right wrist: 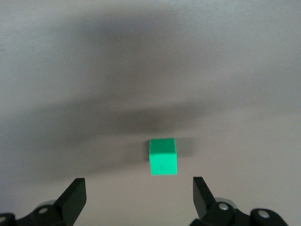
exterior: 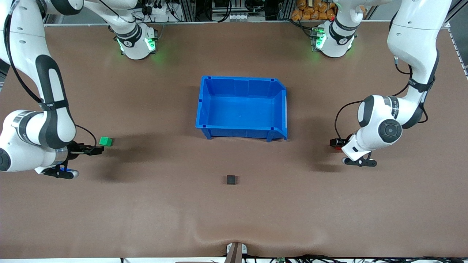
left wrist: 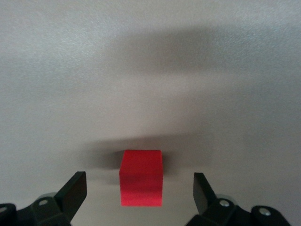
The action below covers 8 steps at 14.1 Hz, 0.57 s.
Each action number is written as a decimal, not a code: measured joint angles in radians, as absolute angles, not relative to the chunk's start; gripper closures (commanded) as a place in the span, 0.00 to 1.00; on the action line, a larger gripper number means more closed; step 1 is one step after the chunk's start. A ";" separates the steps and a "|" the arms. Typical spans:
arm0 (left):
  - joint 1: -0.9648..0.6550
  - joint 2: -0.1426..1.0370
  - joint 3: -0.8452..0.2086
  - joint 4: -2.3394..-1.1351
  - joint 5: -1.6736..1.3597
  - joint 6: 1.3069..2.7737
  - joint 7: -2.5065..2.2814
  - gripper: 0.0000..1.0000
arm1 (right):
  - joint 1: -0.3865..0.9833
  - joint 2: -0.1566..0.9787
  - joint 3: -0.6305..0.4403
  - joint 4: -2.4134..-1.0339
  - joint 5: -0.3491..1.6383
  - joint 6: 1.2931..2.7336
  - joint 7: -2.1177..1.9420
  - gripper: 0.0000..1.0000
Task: Attach green and red cubes to black cube
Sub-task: 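Grasp the green cube with the right gripper while the left gripper grasps the red cube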
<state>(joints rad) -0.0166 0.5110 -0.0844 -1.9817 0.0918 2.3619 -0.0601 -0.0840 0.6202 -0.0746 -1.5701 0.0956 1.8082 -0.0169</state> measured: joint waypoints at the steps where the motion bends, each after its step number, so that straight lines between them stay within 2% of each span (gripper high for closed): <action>1: -0.017 0.515 -0.085 -1.982 0.093 2.363 -0.060 0.00 | -0.086 0.630 -0.075 -1.581 0.096 1.827 -0.017 0.00; 3: -0.017 0.522 -0.085 -1.982 0.099 2.365 -0.060 0.00 | -0.087 0.643 -0.074 -1.613 0.096 1.874 -0.018 0.01; 5: -0.019 0.528 -0.085 -1.982 0.106 2.368 -0.060 0.00 | -0.086 0.646 -0.074 -1.654 0.095 1.915 -0.019 0.11; 6: -0.019 0.530 -0.085 -1.982 0.108 2.370 -0.060 0.07 | -0.086 0.646 -0.074 -1.671 0.094 1.926 -0.024 0.16; 8: -0.019 0.531 -0.085 -1.981 0.108 2.372 -0.060 0.44 | -0.086 0.647 -0.074 -1.695 0.093 1.935 -0.045 0.25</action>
<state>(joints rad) -0.0192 0.5308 -0.0849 -1.9807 0.1084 2.3717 -0.0601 -0.0865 0.6466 -0.0738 -1.6953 0.0927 1.9345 -0.0455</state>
